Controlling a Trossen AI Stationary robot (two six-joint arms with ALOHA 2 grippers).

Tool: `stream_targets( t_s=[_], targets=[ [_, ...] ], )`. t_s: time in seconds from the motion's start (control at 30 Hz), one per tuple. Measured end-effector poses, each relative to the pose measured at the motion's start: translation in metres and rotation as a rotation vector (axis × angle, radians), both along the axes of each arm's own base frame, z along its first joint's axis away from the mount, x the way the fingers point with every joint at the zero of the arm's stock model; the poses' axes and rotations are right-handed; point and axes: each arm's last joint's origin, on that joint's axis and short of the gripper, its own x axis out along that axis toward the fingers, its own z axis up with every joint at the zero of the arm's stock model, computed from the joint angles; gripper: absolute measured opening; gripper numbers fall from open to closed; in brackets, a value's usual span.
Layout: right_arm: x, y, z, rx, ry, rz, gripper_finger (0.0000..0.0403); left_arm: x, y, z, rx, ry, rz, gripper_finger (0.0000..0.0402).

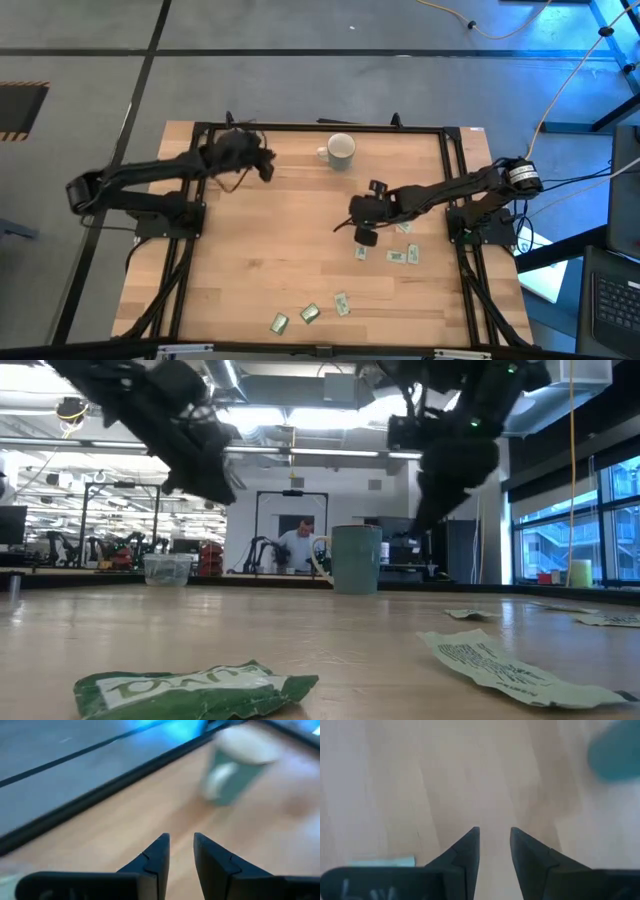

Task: Pick and place Stevia / Truvia into bins
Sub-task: Put the stevia packet into the transparent bin

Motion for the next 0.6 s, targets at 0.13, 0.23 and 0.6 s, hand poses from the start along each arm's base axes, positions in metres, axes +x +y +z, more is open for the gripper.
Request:
stream_targets(
  t_s=[0.13,0.23,0.6],
  targets=[
    [-0.012,0.000,-0.005,0.049,0.084,-0.142,0.0111,0.004,-0.028,-0.011,0.003,-0.188,-0.152,0.0078],
    [-0.024,-0.002,-0.007,0.069,0.168,-0.274,0.0111,0.007,-0.046,-0.020,0.003,-0.279,-0.233,0.0077],
    [-0.047,-0.002,-0.009,0.164,0.352,-0.542,0.0111,0.009,-0.078,-0.036,-0.039,-0.283,-0.381,0.0075]
  ],
)
